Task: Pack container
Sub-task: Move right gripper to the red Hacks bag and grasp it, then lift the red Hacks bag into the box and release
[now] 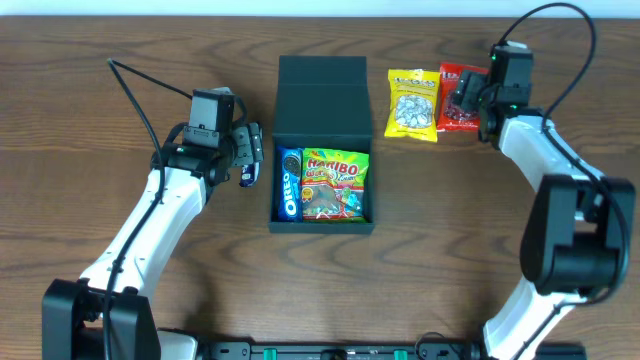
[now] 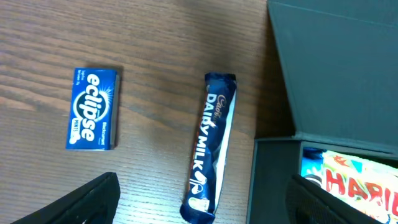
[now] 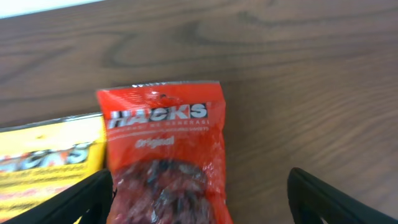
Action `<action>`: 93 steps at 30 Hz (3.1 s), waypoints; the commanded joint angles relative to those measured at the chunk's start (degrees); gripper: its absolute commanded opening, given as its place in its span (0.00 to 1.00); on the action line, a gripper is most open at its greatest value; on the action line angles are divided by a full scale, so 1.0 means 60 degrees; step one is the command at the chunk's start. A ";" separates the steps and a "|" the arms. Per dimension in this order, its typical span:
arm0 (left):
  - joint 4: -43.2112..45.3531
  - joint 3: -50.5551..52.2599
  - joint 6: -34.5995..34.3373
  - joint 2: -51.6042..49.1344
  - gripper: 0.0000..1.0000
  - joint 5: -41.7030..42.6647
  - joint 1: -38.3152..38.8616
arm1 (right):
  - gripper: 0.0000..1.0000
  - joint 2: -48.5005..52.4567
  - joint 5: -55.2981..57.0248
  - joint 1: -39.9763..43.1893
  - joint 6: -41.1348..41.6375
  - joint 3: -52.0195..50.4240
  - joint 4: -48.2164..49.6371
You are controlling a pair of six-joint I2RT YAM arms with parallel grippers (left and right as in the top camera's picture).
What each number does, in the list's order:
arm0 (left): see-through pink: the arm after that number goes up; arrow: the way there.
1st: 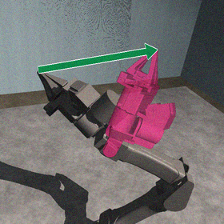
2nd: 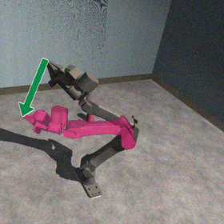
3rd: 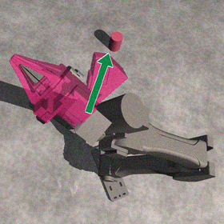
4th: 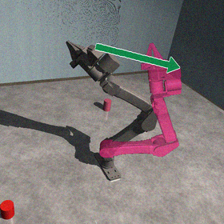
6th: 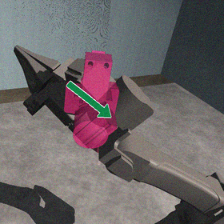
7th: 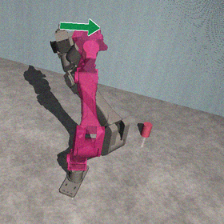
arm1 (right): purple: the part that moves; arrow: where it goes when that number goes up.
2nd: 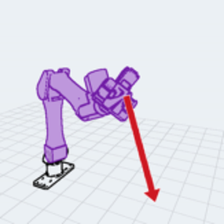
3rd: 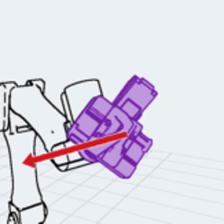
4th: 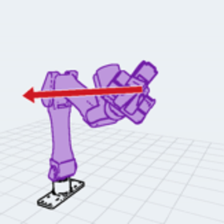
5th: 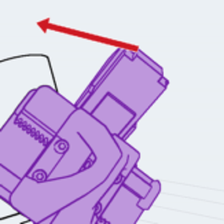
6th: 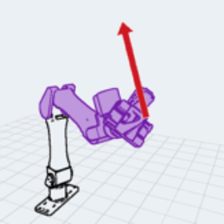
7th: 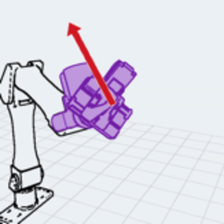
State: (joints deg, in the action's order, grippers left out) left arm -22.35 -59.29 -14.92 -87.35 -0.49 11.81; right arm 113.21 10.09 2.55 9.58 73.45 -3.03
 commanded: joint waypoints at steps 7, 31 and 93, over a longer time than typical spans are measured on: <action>-0.0029 -0.0219 0.0127 -0.0047 0.86 0.0095 -0.0029 | 0.71 0.1439 -0.0255 0.0055 -0.0069 0.0113 0.0823; -0.0029 -0.0219 0.0135 0.0164 0.85 0.0087 -0.0033 | 0.01 0.0725 -0.0291 -0.0025 -0.0076 0.0117 -0.0339; -0.1555 -0.0219 0.0783 0.6043 0.92 -0.1020 -0.0040 | 0.73 -0.2524 -0.6182 -0.4561 -0.6073 0.0113 -0.4368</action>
State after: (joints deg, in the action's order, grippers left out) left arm -31.64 -59.29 -10.63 -51.27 -6.02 11.81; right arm 97.89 -27.70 -24.47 -25.87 73.84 -29.76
